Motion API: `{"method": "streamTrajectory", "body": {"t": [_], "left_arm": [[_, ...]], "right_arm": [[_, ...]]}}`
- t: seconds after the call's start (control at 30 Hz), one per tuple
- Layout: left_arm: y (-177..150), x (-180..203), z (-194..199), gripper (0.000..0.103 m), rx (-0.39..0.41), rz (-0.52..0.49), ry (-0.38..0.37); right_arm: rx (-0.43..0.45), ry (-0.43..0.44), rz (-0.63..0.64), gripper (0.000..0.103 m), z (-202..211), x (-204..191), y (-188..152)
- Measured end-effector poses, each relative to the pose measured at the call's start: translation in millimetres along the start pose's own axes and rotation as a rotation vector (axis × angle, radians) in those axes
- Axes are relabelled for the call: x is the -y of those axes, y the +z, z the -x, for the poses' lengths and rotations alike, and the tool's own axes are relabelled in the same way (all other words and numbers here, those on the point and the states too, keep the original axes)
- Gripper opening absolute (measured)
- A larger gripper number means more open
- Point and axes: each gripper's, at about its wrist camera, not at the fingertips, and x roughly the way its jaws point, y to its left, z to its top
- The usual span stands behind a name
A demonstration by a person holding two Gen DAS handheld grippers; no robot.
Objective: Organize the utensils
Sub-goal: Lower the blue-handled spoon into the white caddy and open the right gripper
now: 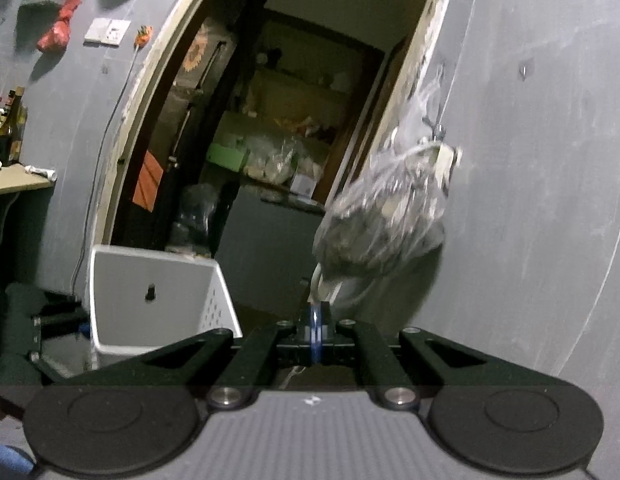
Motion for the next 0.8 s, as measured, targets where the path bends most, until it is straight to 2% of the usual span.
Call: {"method": "streamTrajectory", "body": {"t": [0.13, 0.27, 0.37, 0.47, 0.57, 0.8], "left_arm": [[-0.2, 0.0, -0.1, 0.076, 0.000, 0.000, 0.000], [0.2, 0.5, -1.5, 0.076, 0.000, 0.001, 0.002], [0.1, 0.3, -1.4, 0.076, 0.000, 0.001, 0.001], [-0.1, 0.7, -2.0, 0.076, 0.001, 0.001, 0.001], [-0.3, 1.2, -3.8, 0.076, 0.002, -0.001, 0.000], [-4.3, -0.8, -0.5, 0.076, 0.006, -0.002, -0.003]], "right_arm": [[0.069, -0.011, 0.036, 0.000, 5.0, -2.4, 19.7], [0.177, -0.014, 0.058, 0.000, 13.9, -7.9, 44.6], [0.250, 0.014, 0.068, 0.000, 15.1, -18.1, 59.5], [0.283, 0.055, 0.076, 0.000, 9.9, -29.8, 67.1], [0.274, 0.092, 0.076, 0.000, 0.0, -40.9, 64.3], [0.158, 0.159, 0.037, 0.001, -22.5, -52.8, 38.1]]}}
